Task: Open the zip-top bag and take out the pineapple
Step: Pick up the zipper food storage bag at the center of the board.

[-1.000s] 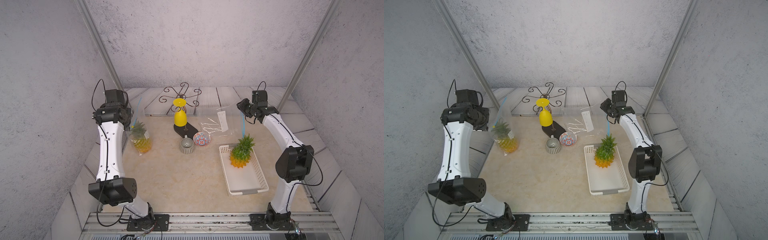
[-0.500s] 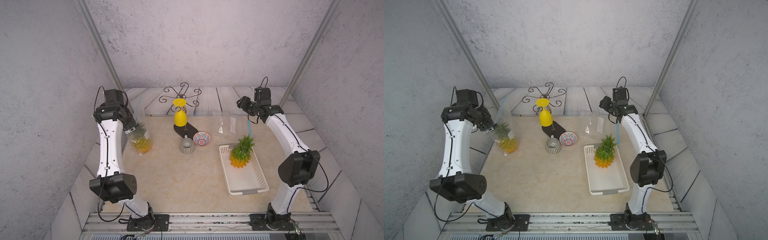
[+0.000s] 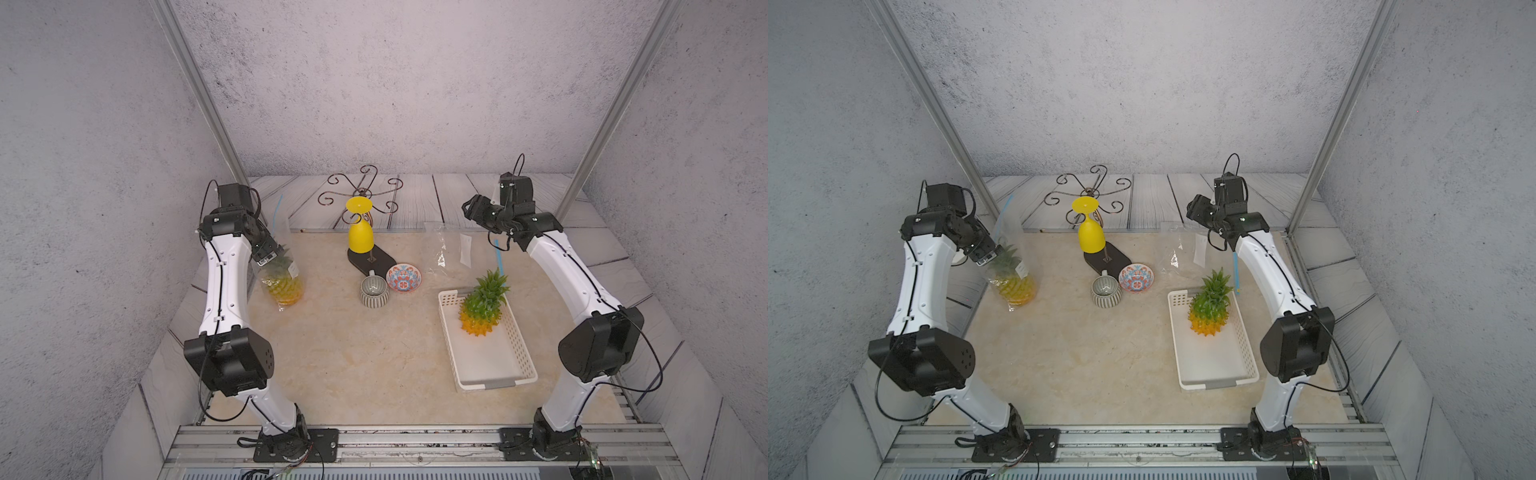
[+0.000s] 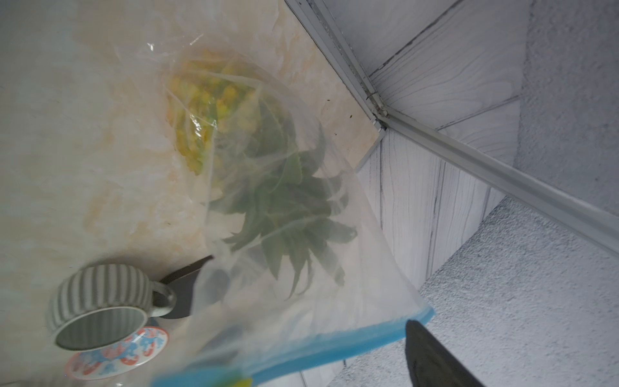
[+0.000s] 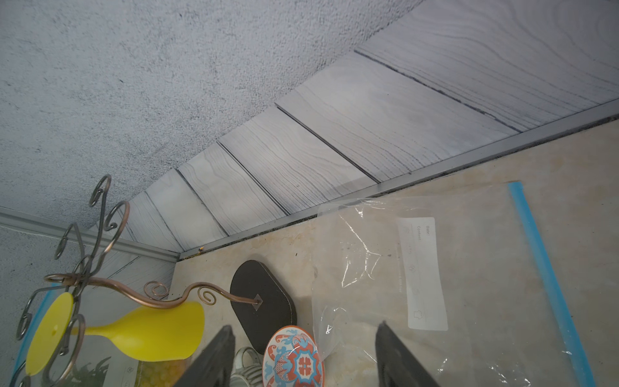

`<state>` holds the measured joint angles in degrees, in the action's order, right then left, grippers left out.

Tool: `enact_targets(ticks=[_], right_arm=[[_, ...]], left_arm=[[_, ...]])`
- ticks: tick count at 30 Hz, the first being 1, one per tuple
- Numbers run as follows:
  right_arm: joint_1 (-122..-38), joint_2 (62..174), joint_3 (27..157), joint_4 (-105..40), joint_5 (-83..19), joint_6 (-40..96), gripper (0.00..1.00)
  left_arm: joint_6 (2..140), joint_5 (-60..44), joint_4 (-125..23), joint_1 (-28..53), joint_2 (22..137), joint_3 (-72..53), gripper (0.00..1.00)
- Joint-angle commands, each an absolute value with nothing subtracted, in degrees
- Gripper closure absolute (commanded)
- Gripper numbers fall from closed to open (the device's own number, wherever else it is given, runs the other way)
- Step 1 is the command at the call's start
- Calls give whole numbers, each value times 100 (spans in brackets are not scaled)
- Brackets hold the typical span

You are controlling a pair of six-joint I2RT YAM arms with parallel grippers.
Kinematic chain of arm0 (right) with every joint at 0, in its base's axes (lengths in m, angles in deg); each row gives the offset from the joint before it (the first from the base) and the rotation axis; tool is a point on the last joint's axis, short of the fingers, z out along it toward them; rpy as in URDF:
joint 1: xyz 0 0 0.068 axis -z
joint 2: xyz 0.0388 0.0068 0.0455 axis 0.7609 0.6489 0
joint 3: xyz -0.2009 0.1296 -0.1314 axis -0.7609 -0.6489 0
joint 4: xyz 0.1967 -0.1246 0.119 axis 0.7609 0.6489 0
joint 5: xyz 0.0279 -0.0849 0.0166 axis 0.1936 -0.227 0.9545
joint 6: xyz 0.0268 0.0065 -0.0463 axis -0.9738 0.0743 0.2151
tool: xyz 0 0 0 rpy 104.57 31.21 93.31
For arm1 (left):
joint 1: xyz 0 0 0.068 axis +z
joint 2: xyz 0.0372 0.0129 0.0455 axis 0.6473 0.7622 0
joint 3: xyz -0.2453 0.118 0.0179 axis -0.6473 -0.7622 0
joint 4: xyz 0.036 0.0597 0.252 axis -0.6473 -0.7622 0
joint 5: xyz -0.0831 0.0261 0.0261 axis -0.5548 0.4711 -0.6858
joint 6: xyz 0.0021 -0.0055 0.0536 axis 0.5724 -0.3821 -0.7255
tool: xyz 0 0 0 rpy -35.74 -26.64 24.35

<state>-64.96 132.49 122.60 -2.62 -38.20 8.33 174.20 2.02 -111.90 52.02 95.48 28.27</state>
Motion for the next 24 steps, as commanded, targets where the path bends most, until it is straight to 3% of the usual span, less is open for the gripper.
enact_targets(ticks=[1, 5, 6, 10, 15, 21, 24], right_arm=[[-6568, 12708, 12155, -322, -3820, 895, 35], [-6676, 12537, 12025, -351, -3898, 910, 40], [-6721, 12503, 12009, -353, -3922, 944, 42], [-6956, 12343, 11948, -289, -4186, 1255, 46], [-7325, 12203, 11829, -208, -4465, 1535, 46], [-7941, 12053, 11817, -260, -4540, 2220, 46], [-8218, 11920, 11673, -520, -4111, 2647, 43]], left_arm=[[17767, 345, -10944, 5292, 9687, 2690, 43], [17760, 334, -10581, 5349, 9404, 2178, 94], [17764, 306, -10372, 5374, 9291, 1982, 100], [17113, -11, -10080, 5457, 8871, 1748, 100], [15498, -401, -10727, 5502, 8381, 1970, 100], [14922, -1134, -10792, 5668, 7752, 1585, 100], [14665, -1585, -10936, 5663, 7617, 1701, 100]])
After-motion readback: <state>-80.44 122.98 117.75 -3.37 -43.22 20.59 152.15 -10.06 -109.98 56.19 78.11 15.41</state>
